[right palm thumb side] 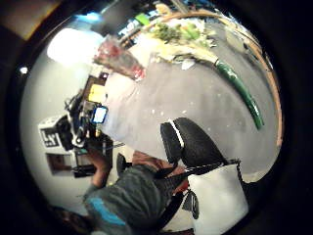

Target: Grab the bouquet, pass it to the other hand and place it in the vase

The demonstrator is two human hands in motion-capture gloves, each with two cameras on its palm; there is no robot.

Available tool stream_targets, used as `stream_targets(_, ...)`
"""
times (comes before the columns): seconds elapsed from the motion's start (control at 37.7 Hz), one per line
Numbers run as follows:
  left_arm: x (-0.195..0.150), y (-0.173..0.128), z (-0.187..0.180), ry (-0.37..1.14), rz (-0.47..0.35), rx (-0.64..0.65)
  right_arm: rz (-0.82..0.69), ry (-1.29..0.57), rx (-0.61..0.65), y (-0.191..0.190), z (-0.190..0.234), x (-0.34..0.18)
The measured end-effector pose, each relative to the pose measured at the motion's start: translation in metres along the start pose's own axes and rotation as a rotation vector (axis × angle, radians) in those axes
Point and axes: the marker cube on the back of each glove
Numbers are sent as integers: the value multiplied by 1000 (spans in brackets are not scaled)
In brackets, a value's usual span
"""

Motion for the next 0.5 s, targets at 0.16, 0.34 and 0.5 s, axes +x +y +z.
stream_targets(0.16, 3, 1, -2, 13, 3, 23, 99, -41, 10, -16, 19, 48)
stream_targets(0.34, 1, 0, 0, 18, -5, 27, 212, -56, -63, -52, 77, 100)
stream_targets(0.5, -1, -1, 3, 26, -16, 31, 288, -102, -152, -55, 102, 112)
